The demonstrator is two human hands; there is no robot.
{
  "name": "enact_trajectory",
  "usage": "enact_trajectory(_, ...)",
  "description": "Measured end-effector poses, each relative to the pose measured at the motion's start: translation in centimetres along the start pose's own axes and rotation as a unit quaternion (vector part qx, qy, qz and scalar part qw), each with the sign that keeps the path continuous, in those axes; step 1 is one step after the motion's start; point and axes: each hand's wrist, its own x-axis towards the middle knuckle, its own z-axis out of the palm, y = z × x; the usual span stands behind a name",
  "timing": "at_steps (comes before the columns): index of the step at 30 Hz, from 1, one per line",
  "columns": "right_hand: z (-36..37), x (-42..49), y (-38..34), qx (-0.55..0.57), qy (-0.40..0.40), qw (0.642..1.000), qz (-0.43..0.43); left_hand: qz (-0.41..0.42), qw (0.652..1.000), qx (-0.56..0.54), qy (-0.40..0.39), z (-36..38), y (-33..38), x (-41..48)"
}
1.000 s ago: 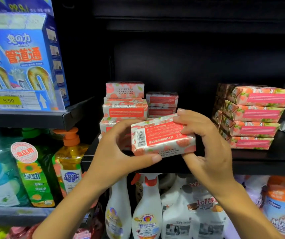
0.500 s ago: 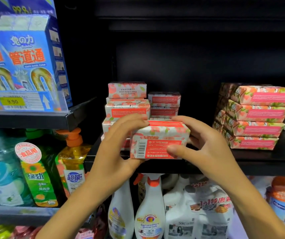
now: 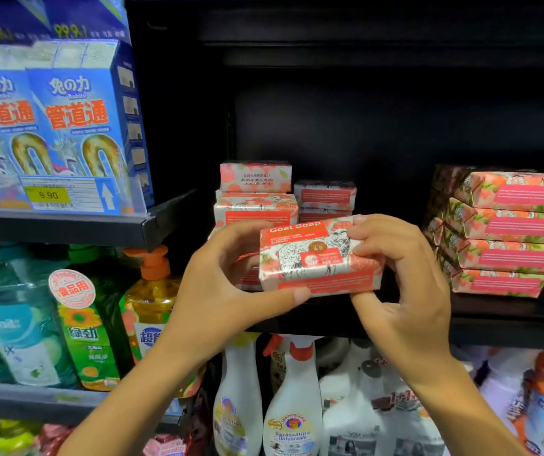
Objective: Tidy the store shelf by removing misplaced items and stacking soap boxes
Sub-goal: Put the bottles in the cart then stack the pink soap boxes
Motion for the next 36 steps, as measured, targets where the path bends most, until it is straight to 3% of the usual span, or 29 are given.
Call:
enact_trajectory(3, 0.1, -0.1, 0.3, -0.008, -0.019, 1.000, 0.015, 0.027, 1.000, 0.005, 0.014, -0.4, 0.4, 0.1)
enact_trajectory(8, -0.6, -0.4, 0.8, 0.000, -0.060, 0.991, 0.121, 0.103, 0.992, 0.059, 0.043, -1.4, 1.3, 1.3)
enact_trajectory(13, -0.7, -2.1, 2.7, -0.046, -0.228, 0.957, 0.176, 0.082, 0.990, 0.075, 0.088, -2.7, 1.7, 4.0)
enact_trajectory(16, -0.8, -2.7, 3.3, -0.082, -0.269, 0.945, 0.169, 0.055, 0.988, 0.099, 0.102, -2.8, 1.8, 5.2)
enact_trajectory(20, -0.9, -2.8, 3.4, -0.086, -0.272, 0.944, 0.163, 0.038, 0.989, 0.106, 0.097, -2.6, 0.9, 5.5)
enact_trajectory(28, -0.8, -2.8, 3.2, -0.107, -0.272, 0.944, 0.152, 0.064, 0.964, 0.159, 0.202, -1.9, -1.2, 5.0)
enact_trajectory(32, -1.0, -2.0, 3.0, -0.049, -0.282, 0.938, 0.193, 0.149, 0.929, 0.229, 0.249, -0.9, -1.9, 3.3)
enact_trajectory(34, -1.1, -1.0, 3.2, 0.004, -0.246, 0.941, 0.231, 0.211, 0.907, 0.262, 0.253, -0.1, -2.4, 2.1)
enact_trajectory(36, -0.8, 0.4, 3.9, -0.012, -0.186, 0.954, 0.233, 0.236, 0.908, 0.262, 0.228, 0.8, -2.7, 1.2)
